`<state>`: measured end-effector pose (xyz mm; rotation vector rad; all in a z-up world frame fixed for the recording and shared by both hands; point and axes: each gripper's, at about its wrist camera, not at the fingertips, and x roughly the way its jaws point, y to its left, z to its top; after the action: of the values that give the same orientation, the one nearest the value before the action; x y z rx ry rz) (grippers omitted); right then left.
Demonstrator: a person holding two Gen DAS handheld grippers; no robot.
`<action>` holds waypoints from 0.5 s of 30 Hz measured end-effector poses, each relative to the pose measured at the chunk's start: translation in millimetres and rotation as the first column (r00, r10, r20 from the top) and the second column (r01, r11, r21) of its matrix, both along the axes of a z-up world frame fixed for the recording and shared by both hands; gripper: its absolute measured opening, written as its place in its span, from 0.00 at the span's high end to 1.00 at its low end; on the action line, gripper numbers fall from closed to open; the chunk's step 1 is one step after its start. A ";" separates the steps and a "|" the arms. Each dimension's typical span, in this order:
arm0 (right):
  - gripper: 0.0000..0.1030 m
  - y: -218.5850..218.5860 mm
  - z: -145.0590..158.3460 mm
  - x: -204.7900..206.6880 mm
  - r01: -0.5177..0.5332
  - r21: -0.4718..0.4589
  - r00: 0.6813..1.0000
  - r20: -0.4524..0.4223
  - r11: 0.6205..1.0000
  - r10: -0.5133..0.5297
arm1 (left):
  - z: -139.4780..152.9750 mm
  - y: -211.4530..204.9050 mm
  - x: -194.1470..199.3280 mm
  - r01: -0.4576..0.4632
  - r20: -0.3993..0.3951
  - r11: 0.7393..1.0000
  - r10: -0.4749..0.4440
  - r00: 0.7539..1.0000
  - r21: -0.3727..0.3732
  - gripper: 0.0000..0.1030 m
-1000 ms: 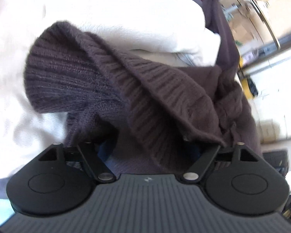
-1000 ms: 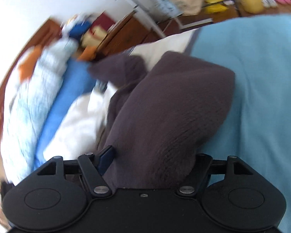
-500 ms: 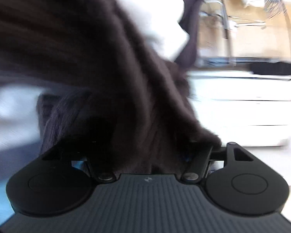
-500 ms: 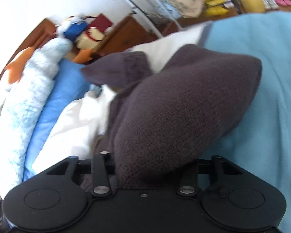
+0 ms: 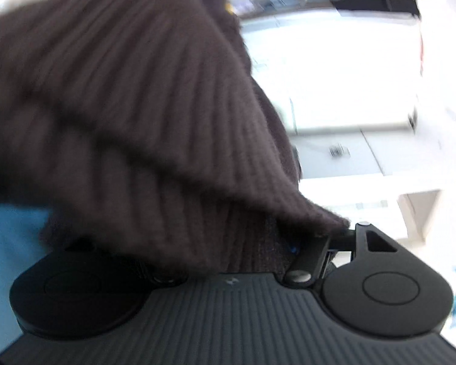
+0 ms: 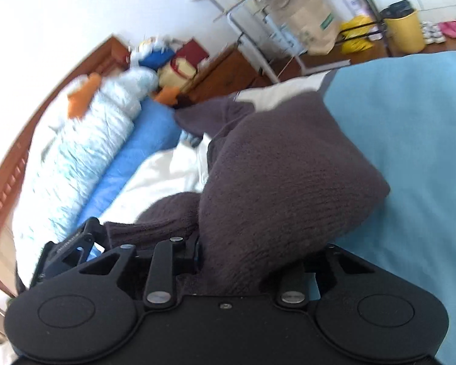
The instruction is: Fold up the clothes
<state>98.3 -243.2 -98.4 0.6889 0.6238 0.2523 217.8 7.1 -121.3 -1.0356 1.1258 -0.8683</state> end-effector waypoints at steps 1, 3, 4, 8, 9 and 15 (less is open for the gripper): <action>0.66 -8.9 4.8 -15.2 0.007 0.004 1.000 0.009 1.000 -0.007 | 7.5 -10.3 -8.2 0.041 0.022 0.999 -0.041 0.999 0.007 0.39; 0.66 -19.6 19.0 -47.0 -0.001 -0.050 1.000 0.014 0.999 0.002 | 24.4 -32.4 -27.7 0.125 0.069 0.992 -0.127 0.990 0.033 0.39; 0.66 -20.9 28.5 -67.4 -0.009 -0.118 1.000 0.023 0.993 0.012 | 31.6 -44.6 -37.7 0.161 0.085 0.985 -0.166 0.982 0.057 0.39; 0.66 -35.5 43.1 -144.2 0.016 -0.209 1.000 0.029 0.978 -0.010 | 53.3 -89.9 -78.8 0.270 0.127 0.956 -0.284 0.950 0.116 0.39; 0.66 -44.1 44.7 -159.6 0.032 -0.190 0.999 0.022 0.981 -0.028 | 57.5 -97.8 -88.0 0.286 0.133 0.951 -0.300 0.945 0.119 0.39; 0.66 -70.5 76.0 -214.0 0.005 -0.225 0.999 -0.052 0.974 -0.017 | 87.0 -136.0 -135.9 0.340 0.216 0.932 -0.361 0.907 0.126 0.39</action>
<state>-115.7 -313.6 -22.4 0.4822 0.6873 0.1499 81.9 -128.9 -34.3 -0.6443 1.1517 -1.1857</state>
